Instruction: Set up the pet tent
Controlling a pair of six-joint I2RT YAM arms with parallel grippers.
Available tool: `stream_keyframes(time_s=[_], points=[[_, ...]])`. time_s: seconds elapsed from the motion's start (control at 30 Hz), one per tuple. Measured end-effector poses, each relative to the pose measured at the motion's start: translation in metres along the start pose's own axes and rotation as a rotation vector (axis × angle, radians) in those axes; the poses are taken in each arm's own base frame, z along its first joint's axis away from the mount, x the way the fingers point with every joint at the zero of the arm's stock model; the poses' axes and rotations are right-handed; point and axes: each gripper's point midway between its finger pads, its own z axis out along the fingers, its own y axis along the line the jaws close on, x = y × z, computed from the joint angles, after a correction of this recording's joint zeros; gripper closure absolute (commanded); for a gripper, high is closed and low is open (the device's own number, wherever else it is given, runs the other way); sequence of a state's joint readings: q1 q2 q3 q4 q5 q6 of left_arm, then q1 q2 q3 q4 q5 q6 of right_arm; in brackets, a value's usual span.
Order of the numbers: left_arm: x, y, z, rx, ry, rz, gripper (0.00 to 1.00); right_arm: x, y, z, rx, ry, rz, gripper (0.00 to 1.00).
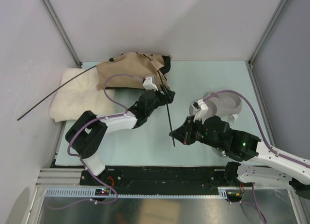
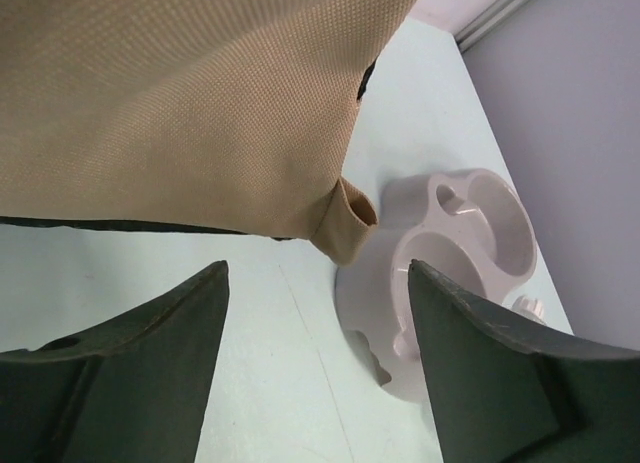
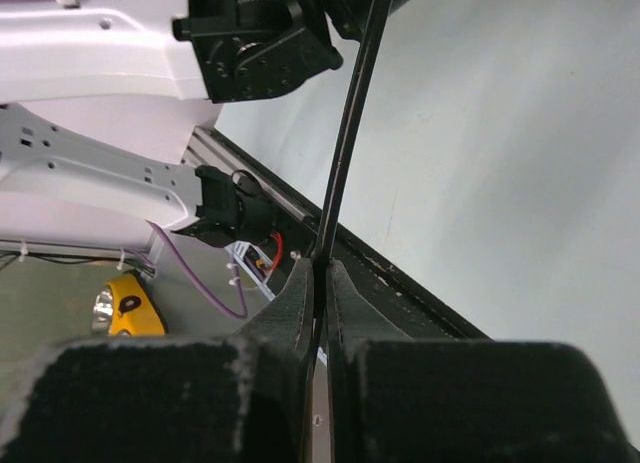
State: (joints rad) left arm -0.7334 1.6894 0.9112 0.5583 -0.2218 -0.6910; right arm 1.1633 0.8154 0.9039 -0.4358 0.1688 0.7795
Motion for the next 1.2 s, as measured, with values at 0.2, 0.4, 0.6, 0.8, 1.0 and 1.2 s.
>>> stream_keyframes(time_s=[0.2,0.4,0.6,0.8,1.0,1.2], points=[[-0.005,-0.005,0.007,-0.027,-0.041,0.001,0.24,-0.008,0.008,-0.002,-0.012,-0.016,0.04,1.0],[-0.012,-0.001,0.015,-0.078,-0.09,-0.008,0.39,-0.007,0.009,-0.002,-0.012,-0.016,0.051,1.0],[-0.017,0.006,0.019,-0.119,-0.121,-0.027,0.7,-0.008,0.009,-0.003,-0.015,-0.018,0.059,1.0],[-0.016,0.012,0.021,-0.131,-0.119,-0.041,0.99,-0.01,0.01,-0.005,-0.017,-0.026,0.063,1.0],[-0.012,0.014,0.021,-0.122,-0.103,-0.037,1.0,-0.011,0.007,-0.005,-0.006,-0.034,0.059,1.0],[0.001,0.015,0.012,-0.078,-0.04,-0.005,1.0,-0.012,-0.001,-0.007,0.028,-0.048,0.032,1.0]])
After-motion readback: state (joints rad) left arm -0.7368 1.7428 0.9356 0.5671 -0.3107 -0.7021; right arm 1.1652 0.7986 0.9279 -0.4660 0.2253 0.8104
